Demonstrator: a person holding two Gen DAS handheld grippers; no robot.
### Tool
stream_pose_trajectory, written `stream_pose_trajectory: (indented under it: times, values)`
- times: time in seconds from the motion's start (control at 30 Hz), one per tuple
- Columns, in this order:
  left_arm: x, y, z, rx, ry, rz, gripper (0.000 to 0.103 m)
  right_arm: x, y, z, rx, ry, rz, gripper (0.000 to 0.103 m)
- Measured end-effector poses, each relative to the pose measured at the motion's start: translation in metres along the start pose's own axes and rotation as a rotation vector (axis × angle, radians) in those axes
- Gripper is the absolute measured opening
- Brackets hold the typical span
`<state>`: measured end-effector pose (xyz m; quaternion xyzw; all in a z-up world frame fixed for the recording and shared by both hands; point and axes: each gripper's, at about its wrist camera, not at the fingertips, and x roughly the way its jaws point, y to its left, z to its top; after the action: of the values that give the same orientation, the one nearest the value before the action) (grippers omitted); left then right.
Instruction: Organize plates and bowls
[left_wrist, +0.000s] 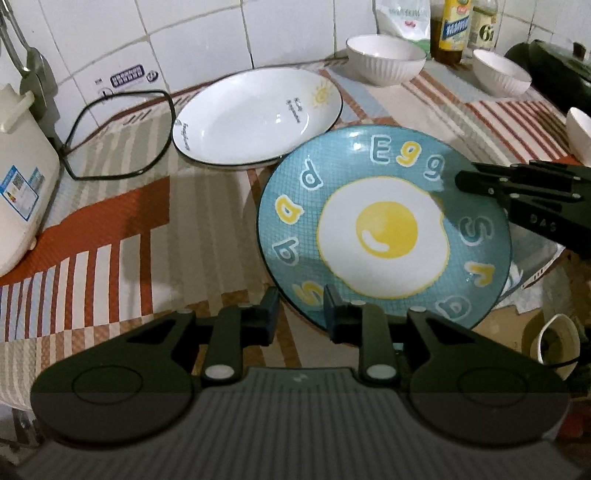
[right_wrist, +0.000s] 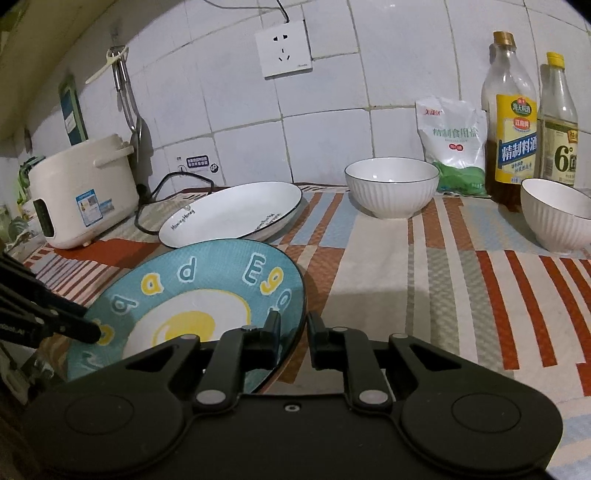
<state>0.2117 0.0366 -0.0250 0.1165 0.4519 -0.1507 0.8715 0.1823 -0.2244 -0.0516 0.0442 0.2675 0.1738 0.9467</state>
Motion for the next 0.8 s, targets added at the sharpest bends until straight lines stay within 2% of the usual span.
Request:
stream_pose_trajectory:
  times: [0.1, 0.13, 0.2, 0.4, 0.53, 0.63, 0.73, 0.8]
  values:
    - [-0.015, 0.003, -0.007, 0.0, -0.046, -0.031, 0.034, -0.02, 0.001, 0.009, -0.002, -0.004, 0.019, 0.022]
    - [-0.021, 0.004, -0.009, 0.001, -0.063, -0.039, 0.04, -0.026, 0.002, 0.012, -0.004, -0.003, 0.027, 0.022]
    - [-0.035, 0.006, -0.013, 0.01, -0.113, -0.05, 0.043, -0.039, 0.005, 0.02, -0.015, -0.004, 0.04, 0.025]
    - [-0.076, 0.018, -0.025, 0.036, -0.286, -0.027, 0.052, -0.07, 0.023, 0.045, -0.057, -0.001, 0.08, 0.045]
    - [-0.093, 0.025, -0.027, 0.047, -0.369, -0.014, 0.063, -0.081, 0.039, 0.058, -0.085, 0.001, 0.117, 0.059]
    - [-0.102, 0.033, -0.029, 0.039, -0.427, -0.029, 0.067, -0.089, 0.054, 0.068, -0.128, -0.012, 0.141, 0.067]
    - [-0.105, 0.04, -0.031, 0.03, -0.484, -0.029, 0.076, -0.089, 0.065, 0.078, -0.163, -0.025, 0.154, 0.07]
    - [-0.105, 0.046, -0.029, 0.016, -0.512, -0.025, 0.077, -0.084, 0.071, 0.086, -0.185, -0.034, 0.152, 0.07]
